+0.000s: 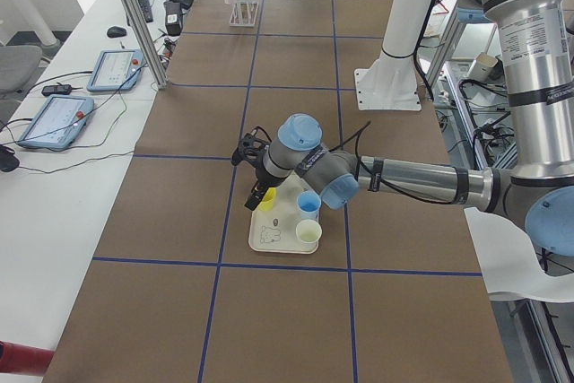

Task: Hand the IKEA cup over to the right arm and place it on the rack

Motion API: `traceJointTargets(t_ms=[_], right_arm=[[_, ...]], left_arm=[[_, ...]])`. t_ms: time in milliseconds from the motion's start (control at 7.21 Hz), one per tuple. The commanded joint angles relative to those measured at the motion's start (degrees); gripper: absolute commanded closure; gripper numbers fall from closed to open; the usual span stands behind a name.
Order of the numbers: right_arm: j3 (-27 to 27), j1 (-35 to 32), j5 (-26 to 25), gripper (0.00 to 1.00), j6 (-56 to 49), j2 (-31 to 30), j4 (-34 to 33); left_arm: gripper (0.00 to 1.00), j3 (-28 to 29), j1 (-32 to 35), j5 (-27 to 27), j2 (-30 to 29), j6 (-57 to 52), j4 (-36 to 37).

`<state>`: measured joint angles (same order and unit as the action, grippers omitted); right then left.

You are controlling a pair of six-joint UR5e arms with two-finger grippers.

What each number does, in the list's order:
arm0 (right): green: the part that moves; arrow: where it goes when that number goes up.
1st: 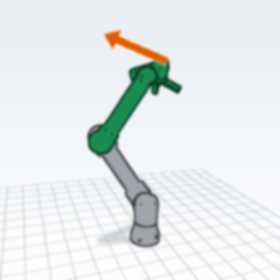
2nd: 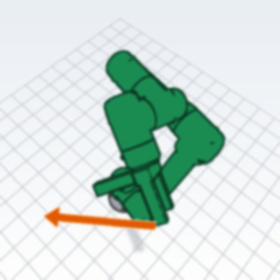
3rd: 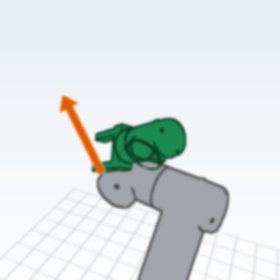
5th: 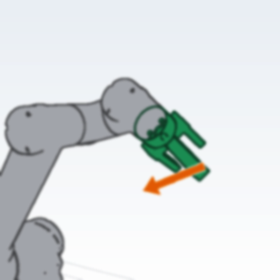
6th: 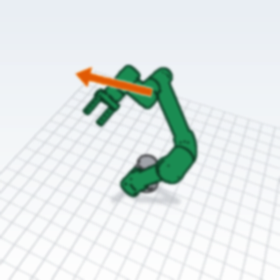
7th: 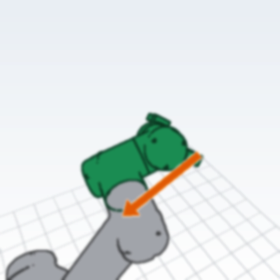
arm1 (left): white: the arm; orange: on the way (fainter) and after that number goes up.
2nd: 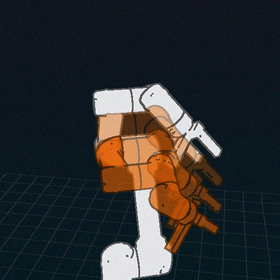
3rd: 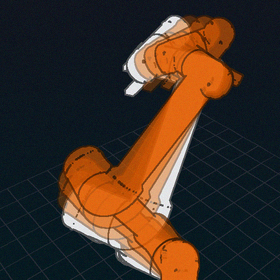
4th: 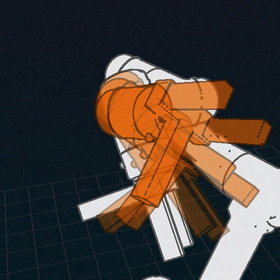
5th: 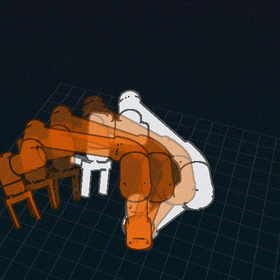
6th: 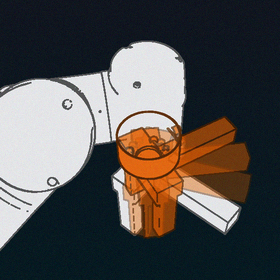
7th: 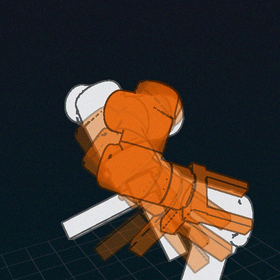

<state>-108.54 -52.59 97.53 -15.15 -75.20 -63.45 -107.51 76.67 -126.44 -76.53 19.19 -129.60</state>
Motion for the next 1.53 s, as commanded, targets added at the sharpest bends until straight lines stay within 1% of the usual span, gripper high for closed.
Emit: traceJointTargets(t_ms=[0, 139, 277, 416, 555, 832, 971, 1109, 1248, 1387], right_arm=[[-4.2, 5.9, 1.6, 0.00, 17.8, -0.1, 0.2], [-4.8, 8.0, 1.7, 0.00, 21.2, -0.1, 0.2], [-5.4, 10.0, 1.6, 0.00, 23.6, 0.0, 0.3], [-6.6, 11.0, 1.6, 0.00, 25.7, 0.0, 0.3], [-6.9, 11.7, 1.6, 0.00, 26.0, 0.1, 0.3], [-6.9, 11.9, 1.6, 0.00, 26.0, 0.0, 0.3], [-6.9, 12.0, 1.6, 0.00, 26.0, 0.0, 0.3], [-7.0, 12.1, 1.8, 0.00, 26.0, -0.1, 0.3], [-7.0, 12.2, 1.8, 0.00, 26.1, 0.0, 0.3], [-6.9, 12.2, 1.8, 0.00, 26.0, 0.0, 0.3]], left_arm=[[0.00, 1.5, -2.3, 4.2, -0.7, 6.8, -2.8], [0.00, 4.8, -5.2, 4.2, -1.1, 11.1, -8.1], [0.00, 8.6, -8.4, 5.7, -2.0, 17.0, -14.2], [0.00, 11.1, -11.9, 7.7, -3.0, 21.3, -18.2], [0.00, 12.0, -13.5, 8.4, -3.3, 23.0, -19.3], [0.04, 13.2, -18.1, 12.8, -3.5, 25.8, -20.3], [0.14, 13.4, -18.8, 12.9, -3.5, 26.0, -20.7], [0.34, 13.7, -19.0, 12.9, -3.5, 25.9, -20.8], [0.50, 13.7, -19.4, 12.9, -3.5, 25.8, -20.8], [0.58, 13.7, -20.0, 12.9, -3.5, 25.9, -20.8]])
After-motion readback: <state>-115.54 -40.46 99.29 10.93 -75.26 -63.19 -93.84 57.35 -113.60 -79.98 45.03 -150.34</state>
